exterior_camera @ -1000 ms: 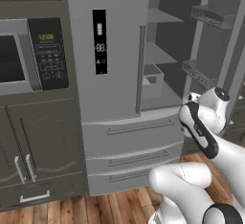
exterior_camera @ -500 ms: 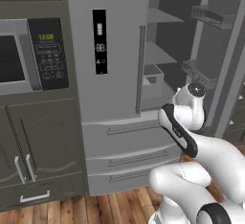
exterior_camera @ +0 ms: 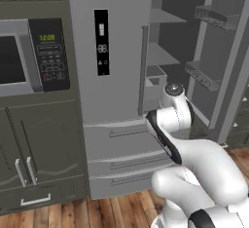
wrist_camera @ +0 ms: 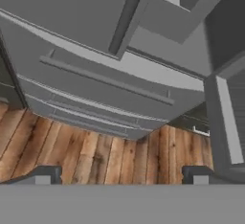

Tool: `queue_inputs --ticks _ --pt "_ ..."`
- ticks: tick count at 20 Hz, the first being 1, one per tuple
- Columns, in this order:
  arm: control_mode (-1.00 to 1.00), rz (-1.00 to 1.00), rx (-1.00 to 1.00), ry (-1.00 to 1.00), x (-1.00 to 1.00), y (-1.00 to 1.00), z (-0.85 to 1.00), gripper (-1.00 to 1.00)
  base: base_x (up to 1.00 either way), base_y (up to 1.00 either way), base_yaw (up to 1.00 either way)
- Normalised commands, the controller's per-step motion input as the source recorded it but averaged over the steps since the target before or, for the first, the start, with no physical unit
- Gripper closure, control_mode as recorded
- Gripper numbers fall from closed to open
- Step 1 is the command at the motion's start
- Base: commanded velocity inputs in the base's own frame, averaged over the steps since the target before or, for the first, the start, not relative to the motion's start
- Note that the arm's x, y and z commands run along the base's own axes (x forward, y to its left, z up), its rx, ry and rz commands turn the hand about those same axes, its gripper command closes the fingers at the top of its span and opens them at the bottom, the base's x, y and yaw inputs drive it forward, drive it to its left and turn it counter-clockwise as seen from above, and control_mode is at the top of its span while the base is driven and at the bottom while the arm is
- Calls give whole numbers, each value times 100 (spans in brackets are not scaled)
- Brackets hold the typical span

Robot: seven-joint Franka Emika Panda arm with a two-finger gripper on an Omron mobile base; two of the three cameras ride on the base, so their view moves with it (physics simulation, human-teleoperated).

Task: Place one of the steaks on the plate and the other in the bowl. Then place the bowl in the fridge.

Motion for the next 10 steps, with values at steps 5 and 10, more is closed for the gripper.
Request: queue_inputs --ticks 5,10 --pt "-100 -49 42 -4 20 4 8 -100 0 0 0" --pt "-100 -3 34 1 42 3 38 -100 0 0 0"
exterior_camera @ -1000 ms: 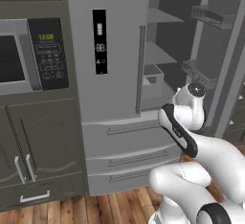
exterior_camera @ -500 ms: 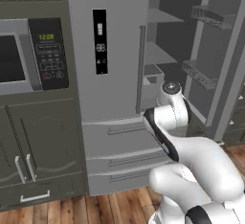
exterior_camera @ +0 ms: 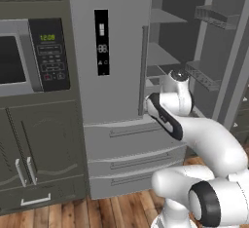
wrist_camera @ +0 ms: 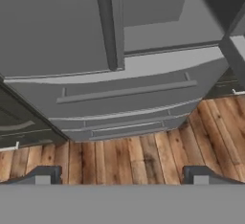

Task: Place one of the steaks on the plate and the other in the bowl. Then place the bowl in the fridge.

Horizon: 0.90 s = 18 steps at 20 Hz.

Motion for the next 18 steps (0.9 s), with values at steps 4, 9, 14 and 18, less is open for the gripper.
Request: queue_inputs --ticks 4,9,14,18 --pt "-100 0 1 2 10 0 -1 -100 0 0 0" --pt "-100 0 0 -11 45 0 0 -100 0 0 0" --pt "-100 0 0 -13 72 4 0 -100 0 0 0" --pt "-100 0 0 -9 50 0 0 -100 0 0 0"
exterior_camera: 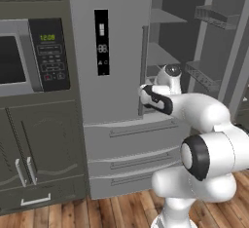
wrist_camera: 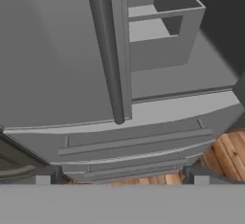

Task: Place one of the steaks on the plate and the other in the bowl. Then place the bowl in the fridge.

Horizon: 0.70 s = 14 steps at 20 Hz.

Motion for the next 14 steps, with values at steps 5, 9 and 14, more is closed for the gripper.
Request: queue_inputs --ticks 5,9,14 --pt "-100 0 0 -5 31 7 0 -100 0 0 0" --pt "-100 0 0 -4 33 12 0 -100 0 0 0" --pt "-100 0 0 -1 45 1 0 -100 0 0 0"
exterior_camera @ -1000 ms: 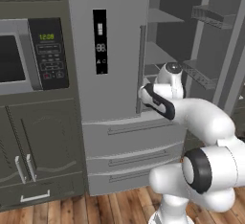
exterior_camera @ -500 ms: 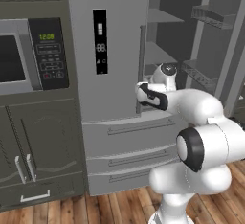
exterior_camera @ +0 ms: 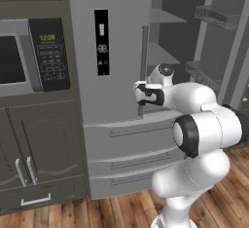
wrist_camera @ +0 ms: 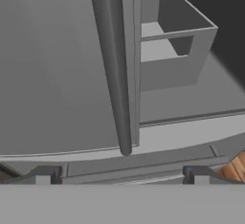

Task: Place one of the steaks on the plate and the other in the bowl. Then place the bowl in the fridge.

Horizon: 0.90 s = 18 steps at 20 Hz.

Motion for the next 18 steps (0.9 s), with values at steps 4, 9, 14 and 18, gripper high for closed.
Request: queue_inputs --ticks 4,9,14,18 --pt "-100 0 0 0 36 -4 -1 -100 0 0 0" --pt "-100 0 0 0 40 -1 -4 -100 0 0 0" --pt "-100 0 0 0 37 0 -20 -100 0 0 0" --pt "-100 0 -1 0 35 0 -20 -100 0 0 0"
